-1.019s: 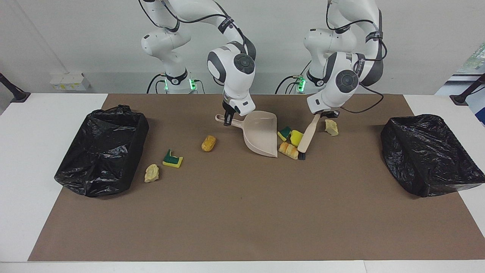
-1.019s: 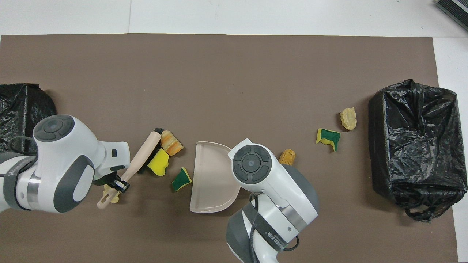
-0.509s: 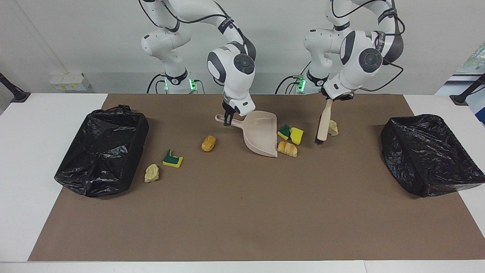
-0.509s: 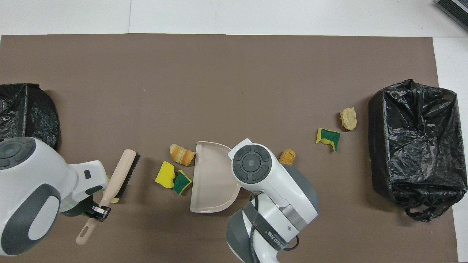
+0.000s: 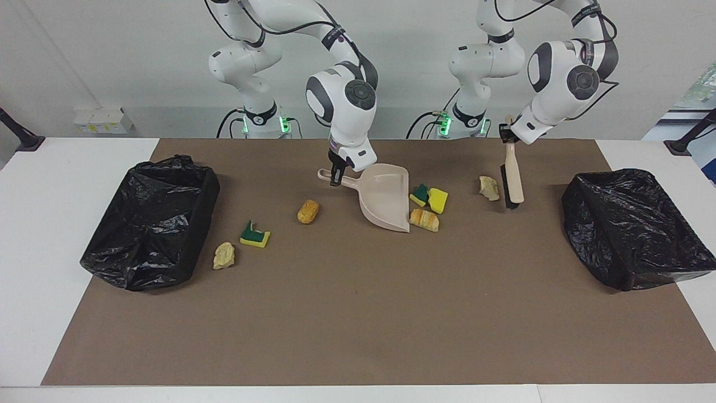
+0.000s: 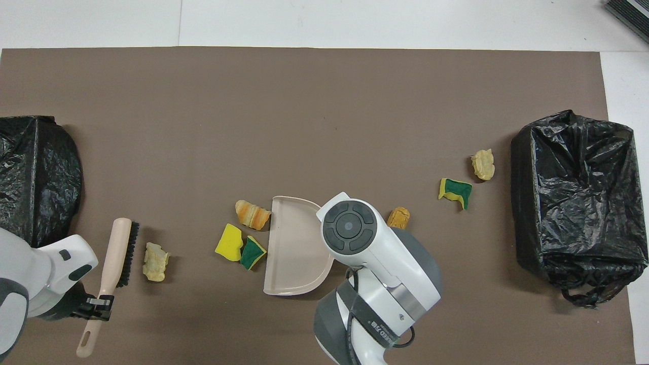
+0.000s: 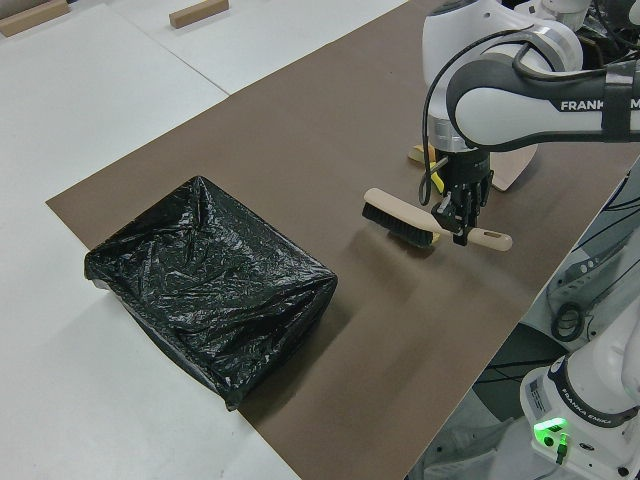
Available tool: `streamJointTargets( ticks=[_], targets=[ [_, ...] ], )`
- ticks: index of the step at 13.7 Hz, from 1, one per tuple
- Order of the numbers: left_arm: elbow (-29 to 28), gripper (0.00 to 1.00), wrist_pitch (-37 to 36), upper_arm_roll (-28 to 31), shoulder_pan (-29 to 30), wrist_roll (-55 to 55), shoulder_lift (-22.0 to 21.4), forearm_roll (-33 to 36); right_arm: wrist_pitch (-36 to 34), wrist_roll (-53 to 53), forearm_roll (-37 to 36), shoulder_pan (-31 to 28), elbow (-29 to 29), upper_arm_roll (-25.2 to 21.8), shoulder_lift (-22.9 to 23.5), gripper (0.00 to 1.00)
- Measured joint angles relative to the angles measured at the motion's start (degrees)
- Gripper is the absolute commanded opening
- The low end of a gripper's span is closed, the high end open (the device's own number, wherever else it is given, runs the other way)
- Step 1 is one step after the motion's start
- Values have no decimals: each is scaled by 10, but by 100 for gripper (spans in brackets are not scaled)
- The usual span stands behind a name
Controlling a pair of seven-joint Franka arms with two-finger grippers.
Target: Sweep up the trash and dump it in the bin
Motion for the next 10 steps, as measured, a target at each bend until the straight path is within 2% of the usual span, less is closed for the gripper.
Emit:
streamJointTargets(
  ticks=[3,7,10],
  targets=[
    [-29,0,16,-2,10,-73,-23,0,0,0,0,0,0,0,0,0],
    [-84,0,60,-13,5,-180,-24,0,0,0,0,0,0,0,0,0],
    [-98,0,80,-16,-28,-246,-24,0,0,0,0,0,0,0,0,0]
  ],
)
